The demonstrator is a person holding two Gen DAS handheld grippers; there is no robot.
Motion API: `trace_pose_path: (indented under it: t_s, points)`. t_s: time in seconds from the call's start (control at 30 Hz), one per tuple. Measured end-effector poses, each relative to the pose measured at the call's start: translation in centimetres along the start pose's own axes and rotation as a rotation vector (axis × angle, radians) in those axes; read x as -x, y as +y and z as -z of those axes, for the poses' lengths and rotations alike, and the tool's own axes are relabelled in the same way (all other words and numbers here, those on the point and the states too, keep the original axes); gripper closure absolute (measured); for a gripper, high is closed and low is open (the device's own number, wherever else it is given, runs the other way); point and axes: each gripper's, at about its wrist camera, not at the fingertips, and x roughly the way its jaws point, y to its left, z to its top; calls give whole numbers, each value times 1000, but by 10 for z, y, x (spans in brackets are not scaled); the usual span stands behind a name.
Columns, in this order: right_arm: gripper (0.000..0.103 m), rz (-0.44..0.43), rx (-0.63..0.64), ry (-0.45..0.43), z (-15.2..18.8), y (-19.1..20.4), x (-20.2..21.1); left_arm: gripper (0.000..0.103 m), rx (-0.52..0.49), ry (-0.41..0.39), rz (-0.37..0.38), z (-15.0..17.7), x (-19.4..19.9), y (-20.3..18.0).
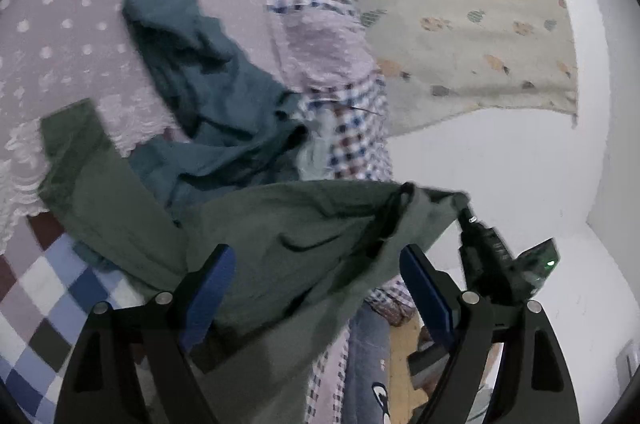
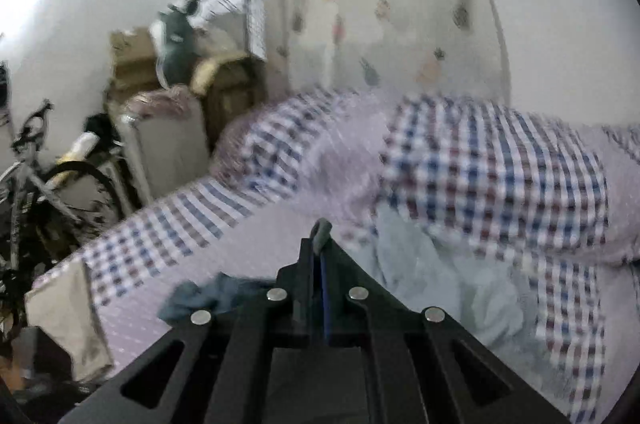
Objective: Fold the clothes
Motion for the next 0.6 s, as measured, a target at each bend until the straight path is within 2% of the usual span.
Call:
trace_pose_path:
  t_s: [0.1, 0.23, 0.27, 0.37, 0.47, 0.53, 0.6]
  points:
    - [102, -47, 80, -44, -20, 29, 21, 16, -66, 4, 80, 3, 2, -17]
    - [102, -130, 219, -70, -38, 91, 33, 16, -195, -36, 199, 9, 17, -45]
    - [102, -153, 252, -74, -41, 108, 36, 16, -230, -40, 211, 10, 20, -52]
    - [102, -249, 337, -71, -46, 153, 36, 16, -321, -46, 169, 12, 25, -65]
    - [102, -356, 431, -30, -40, 196, 31, 16, -307, -70, 115, 4, 33, -58]
    - [101, -408, 489, 25, -31, 222, 23, 16, -264, -96, 93, -4, 42, -48]
    - [101, -450, 556, 114, -12, 245, 12, 17, -167, -144, 48, -15, 54, -27]
